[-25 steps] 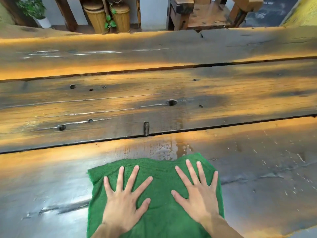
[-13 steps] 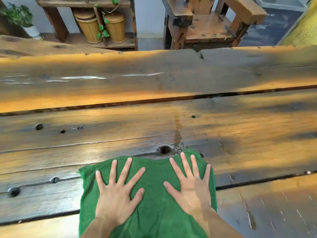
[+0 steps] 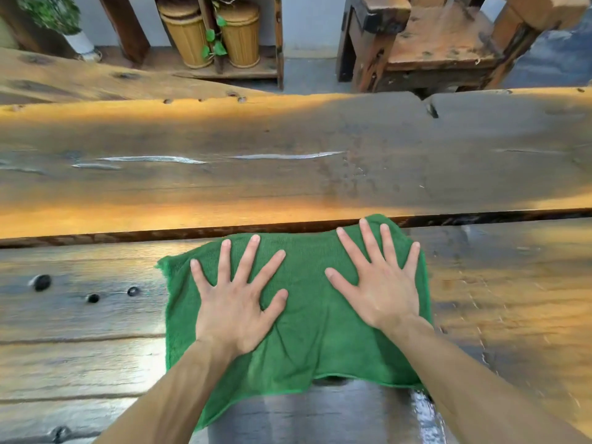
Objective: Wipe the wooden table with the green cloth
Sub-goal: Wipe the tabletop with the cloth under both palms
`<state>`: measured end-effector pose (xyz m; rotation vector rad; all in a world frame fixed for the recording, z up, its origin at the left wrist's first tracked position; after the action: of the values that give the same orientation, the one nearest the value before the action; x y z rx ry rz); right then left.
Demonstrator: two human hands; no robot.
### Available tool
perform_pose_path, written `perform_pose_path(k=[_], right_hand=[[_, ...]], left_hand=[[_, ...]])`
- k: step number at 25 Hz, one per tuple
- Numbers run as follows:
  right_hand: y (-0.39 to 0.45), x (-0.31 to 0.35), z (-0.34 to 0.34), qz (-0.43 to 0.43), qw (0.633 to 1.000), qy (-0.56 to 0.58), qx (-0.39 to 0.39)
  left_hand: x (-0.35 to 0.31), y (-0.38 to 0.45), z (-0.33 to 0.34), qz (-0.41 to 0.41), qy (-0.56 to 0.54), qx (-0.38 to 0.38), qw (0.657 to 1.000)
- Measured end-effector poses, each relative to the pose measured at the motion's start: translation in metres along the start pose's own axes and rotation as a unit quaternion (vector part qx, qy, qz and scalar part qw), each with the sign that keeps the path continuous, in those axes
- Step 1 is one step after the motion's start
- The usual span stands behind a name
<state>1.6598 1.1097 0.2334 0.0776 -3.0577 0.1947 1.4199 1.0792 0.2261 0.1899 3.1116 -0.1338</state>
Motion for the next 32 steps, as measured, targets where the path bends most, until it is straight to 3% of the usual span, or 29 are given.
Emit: perform_pose_path(k=[9,20,23,24,26,28,30,32], right_hand=[[0.147,-0.013,-0.018,0.056,0.998,0.017,-0.011],[0.362,-0.044,-0.045,0.038,0.999,0.005,-0.024],[0.414,-0.044,-0.052,0.053,0.997,0.01,-0.049],[0.427,-0.042,-0.05,0.057,0.997,0.025,-0.055],[0.443,-0.043,-0.045,0.064,0.983,0.159,-0.059],[0.447,-0.048,-0.033,0.076,0.96,0.264,-0.059],[0.445,-0.042,-0.039,0.059,0.962,0.257,-0.074],[0.425,-0.033,-0.057,0.057,0.979,0.162,-0.106]], left_hand=[[0.011,0.158,-0.013,-0.001,-0.001,-0.009,1.0],[0.018,0.377,-0.028,-0.007,-0.032,-0.015,0.999],[0.019,0.421,-0.034,-0.01,-0.007,-0.048,0.999],[0.015,0.435,-0.036,0.001,0.005,-0.07,0.998],[0.019,0.48,-0.034,0.017,-0.029,-0.09,0.995],[0.031,0.511,-0.014,0.067,-0.045,-0.046,0.996],[0.047,0.548,-0.003,0.092,-0.055,-0.066,0.992],[0.029,0.5,-0.03,0.071,-0.059,-0.132,0.987]])
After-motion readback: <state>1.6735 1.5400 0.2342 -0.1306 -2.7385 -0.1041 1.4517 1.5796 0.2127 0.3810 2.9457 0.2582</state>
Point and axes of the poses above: each hand's wrist, its own y-axis towards the middle knuckle, its own z-axis out of the palm, x = y × z, the point moved 7 cm from there along y, towards the middle knuckle, and after that the axes turned 4 degrees about -x, right-handed, at the moved point
